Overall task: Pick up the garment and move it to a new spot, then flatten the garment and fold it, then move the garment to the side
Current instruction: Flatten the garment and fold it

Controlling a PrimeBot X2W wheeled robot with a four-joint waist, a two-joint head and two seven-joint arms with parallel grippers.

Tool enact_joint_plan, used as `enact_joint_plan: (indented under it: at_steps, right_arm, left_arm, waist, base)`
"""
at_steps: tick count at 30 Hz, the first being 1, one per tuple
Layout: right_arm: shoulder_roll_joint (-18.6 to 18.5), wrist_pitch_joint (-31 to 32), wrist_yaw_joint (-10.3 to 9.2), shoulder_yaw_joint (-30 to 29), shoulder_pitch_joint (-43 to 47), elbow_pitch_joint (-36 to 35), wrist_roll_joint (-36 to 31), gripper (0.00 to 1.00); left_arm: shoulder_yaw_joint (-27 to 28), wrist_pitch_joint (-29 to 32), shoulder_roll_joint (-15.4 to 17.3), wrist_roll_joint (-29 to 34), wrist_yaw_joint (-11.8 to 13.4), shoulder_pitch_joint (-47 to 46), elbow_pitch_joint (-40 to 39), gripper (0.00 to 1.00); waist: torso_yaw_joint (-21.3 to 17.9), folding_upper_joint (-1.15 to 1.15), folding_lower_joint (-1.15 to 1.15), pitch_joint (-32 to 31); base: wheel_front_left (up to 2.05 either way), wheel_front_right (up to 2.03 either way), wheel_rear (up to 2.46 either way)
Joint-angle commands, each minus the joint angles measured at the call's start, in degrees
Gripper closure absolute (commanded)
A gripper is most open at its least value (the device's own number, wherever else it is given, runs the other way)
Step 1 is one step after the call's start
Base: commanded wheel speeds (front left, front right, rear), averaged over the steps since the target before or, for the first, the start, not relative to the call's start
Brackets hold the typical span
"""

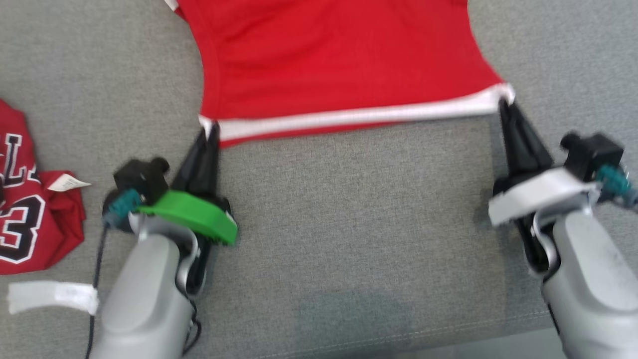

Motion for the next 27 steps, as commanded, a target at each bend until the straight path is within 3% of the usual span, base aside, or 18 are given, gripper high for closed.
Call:
enact_joint_plan:
  at_steps: [1, 8, 17, 27]
  right_arm:
    - [0.19, -0.17, -0.15, -0.55, 4.06, 0.48, 0.75, 1.00]
    - [2.23, -0.17, -0.15, 0.08, 15.21, 1.58, 2.10, 1.00]
    - [1.74, -0.17, -0.15, 3.31, 25.46, 4.65, 3.58, 1.00]
    - [0.55, -0.17, -0.20, 5.00, 33.05, 4.03, 5.14, 1.00]
  left_arm:
    - [-0.46, 0.10, -0.19, 0.05, 0.20, 4.80, 1.69, 1.00]
    - [-0.70, 0.11, -1.11, 1.39, 0.20, 14.80, 3.13, 1.00]
    - [0.14, 0.09, -1.71, 2.51, 0.20, 25.82, 3.87, 1.00]
    - [4.58, 0.03, -2.42, 2.86, 0.21, 34.32, 1.93, 1.00]
  waist:
    - [0.70, -0.01, 0.00, -7.32]
    - [1.10, -0.01, 0.00, -16.23]
    - [1.17, -0.01, 0.00, -26.49]
    - [1.08, -0.01, 0.00, -30.06]
  base:
    - [0.00, 0.00, 0.00]
    - [0.00, 0.00, 0.00]
    - [0.00, 0.00, 0.00]
    - [0.00, 0.00, 0.00]
